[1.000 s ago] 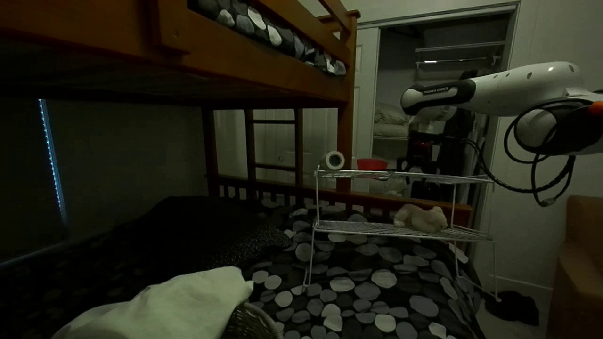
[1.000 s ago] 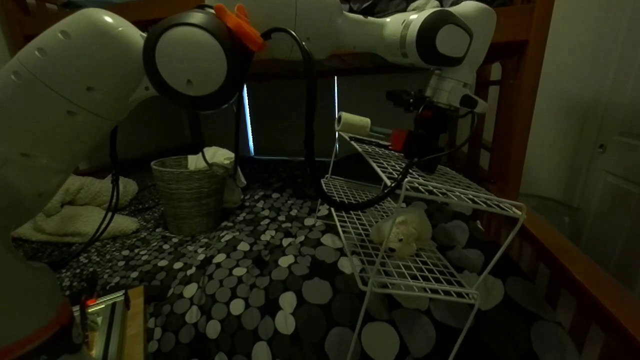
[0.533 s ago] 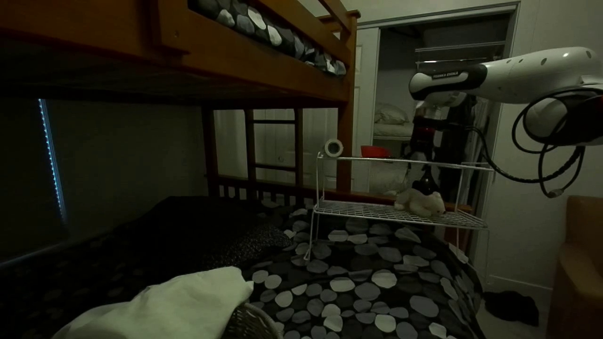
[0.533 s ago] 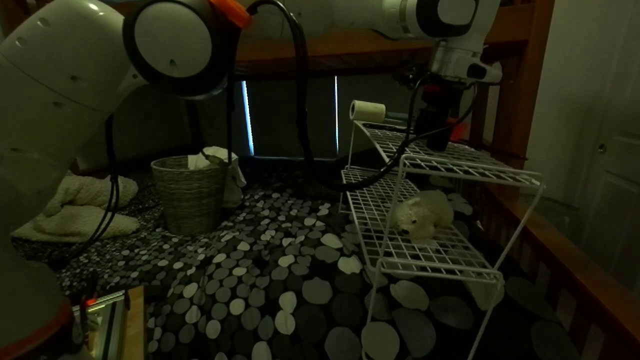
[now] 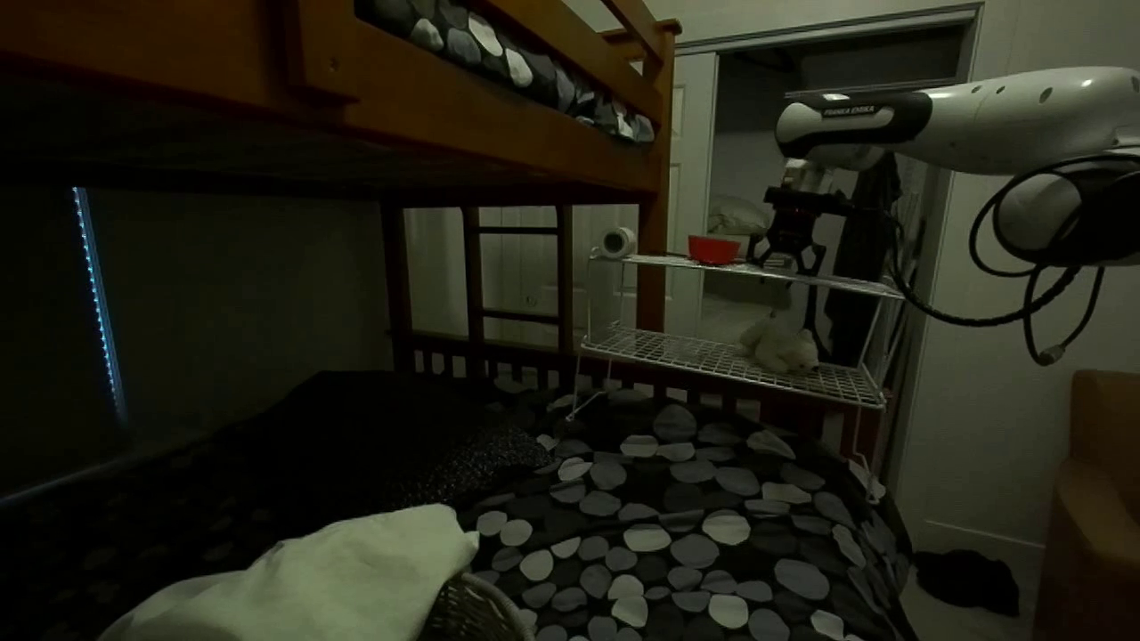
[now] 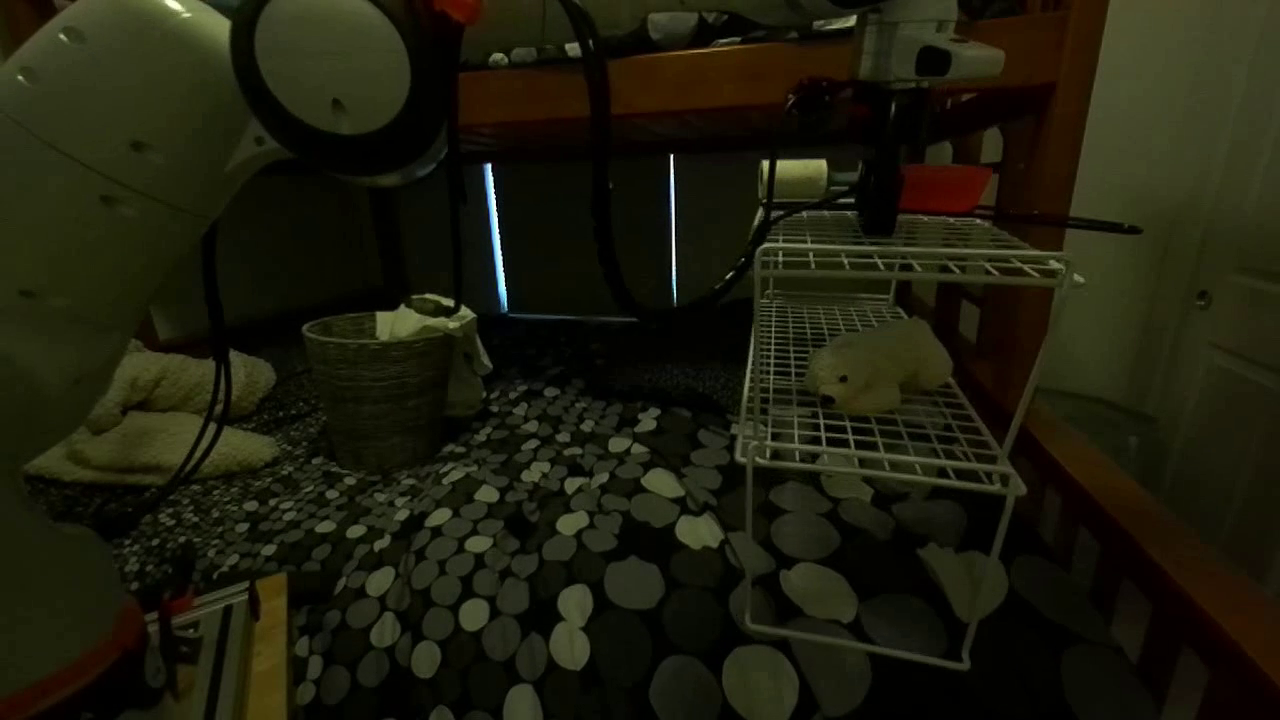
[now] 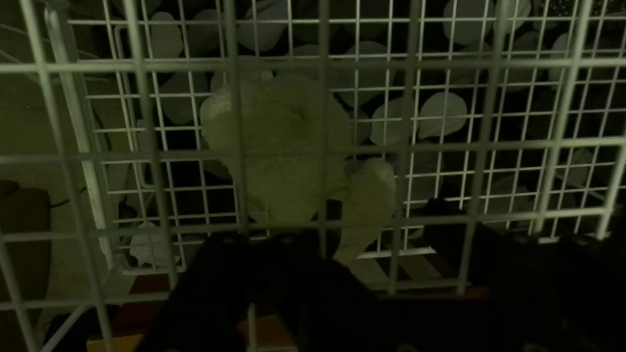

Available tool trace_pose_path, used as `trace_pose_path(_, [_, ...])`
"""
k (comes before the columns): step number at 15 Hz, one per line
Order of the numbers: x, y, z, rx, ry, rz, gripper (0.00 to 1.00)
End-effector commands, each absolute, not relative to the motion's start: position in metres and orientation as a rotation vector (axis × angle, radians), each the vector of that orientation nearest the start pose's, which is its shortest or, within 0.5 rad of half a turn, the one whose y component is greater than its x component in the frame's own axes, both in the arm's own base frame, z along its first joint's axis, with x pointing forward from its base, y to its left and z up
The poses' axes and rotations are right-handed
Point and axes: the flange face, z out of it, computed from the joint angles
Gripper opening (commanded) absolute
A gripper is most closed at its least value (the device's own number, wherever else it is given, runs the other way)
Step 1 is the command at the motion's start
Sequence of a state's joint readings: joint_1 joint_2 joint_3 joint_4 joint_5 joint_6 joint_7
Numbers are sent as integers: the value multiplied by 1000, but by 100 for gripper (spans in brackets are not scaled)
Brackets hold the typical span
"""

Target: Turn the white rack to the right

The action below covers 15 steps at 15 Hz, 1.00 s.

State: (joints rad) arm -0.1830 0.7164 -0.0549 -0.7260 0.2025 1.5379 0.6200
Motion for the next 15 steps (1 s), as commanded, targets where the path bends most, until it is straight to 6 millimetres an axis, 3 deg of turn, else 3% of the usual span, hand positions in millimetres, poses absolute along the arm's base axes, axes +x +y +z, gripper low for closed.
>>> trace_pose_path(1, [738, -106, 598, -2661, 1187, -345, 25])
trace_pose_path(3, [746, -91, 598, -2715, 1160, -427, 25])
trace_pose_path(7, [756, -74, 579, -2775, 1117, -429, 25])
trace_pose_path(15, [768, -72, 550, -2755, 1096, -385, 25])
